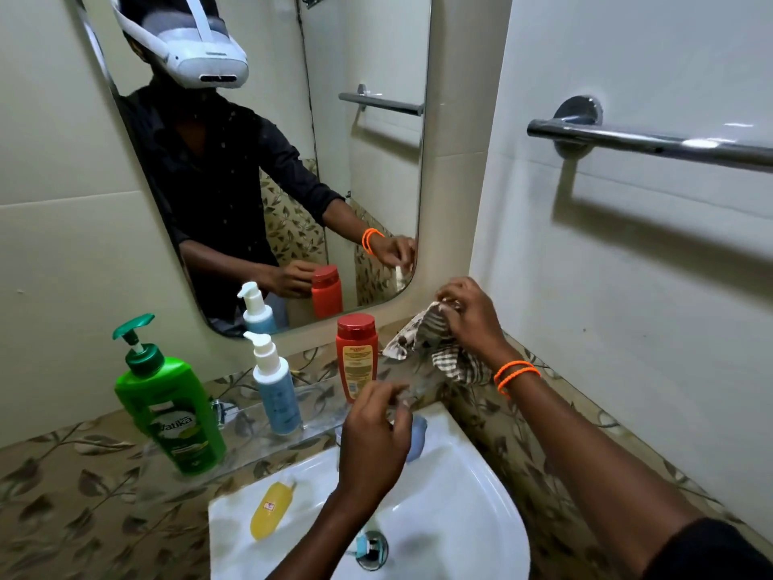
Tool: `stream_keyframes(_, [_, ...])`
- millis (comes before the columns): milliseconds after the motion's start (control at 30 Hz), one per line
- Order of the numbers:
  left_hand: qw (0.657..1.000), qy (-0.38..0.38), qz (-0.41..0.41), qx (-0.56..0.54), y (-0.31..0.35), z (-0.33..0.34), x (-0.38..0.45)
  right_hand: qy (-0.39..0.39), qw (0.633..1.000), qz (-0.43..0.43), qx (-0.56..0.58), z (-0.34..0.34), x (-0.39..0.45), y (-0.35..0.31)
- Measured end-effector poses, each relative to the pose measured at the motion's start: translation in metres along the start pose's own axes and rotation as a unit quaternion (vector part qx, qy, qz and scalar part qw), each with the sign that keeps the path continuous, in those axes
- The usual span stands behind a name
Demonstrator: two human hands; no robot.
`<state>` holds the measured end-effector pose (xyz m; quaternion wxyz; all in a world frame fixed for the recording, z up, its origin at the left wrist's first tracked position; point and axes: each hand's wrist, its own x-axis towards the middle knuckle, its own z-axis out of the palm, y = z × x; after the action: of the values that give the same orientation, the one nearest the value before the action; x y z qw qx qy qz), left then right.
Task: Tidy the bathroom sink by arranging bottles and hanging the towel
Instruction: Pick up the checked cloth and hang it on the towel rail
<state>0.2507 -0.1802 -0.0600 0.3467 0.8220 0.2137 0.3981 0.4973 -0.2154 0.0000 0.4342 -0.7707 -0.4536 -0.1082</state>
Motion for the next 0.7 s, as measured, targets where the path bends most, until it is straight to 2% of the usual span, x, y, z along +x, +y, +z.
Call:
stream_keyframes(67, [1.0, 0.009, 0.005, -0.025, 0.026, 0.003, 0.025, 0.037, 0.995, 0.03, 0.088, -0.029, 0.0, -0.024])
stream_keyframes(200, [0.999, -0.001, 0.028, -0.023, 0.088, 0.01, 0.088, 0.008, 0.985, 0.021, 0.169, -0.091, -0.007, -0.073])
stream_keyframes(333, [0.995, -0.08, 0.043, -0.034, 0.136, 0.001, 0.117, 0.022, 0.989, 0.014, 0.148, -0.15, -0.023, -0.111])
stream_keyframes(500, [0.995, -0.09, 0.027, 0.014, 0.113, -0.007, 0.106, 0.142, 0.983, 0.031, 0.114, -0.219, -0.044, -0.148])
stream_keyframes(700, [0.995, -0.093, -0.04, 0.018, 0.082, -0.029, 0.093, 0.257, 0.966, 0.022, 0.019, -0.274, -0.082, -0.178])
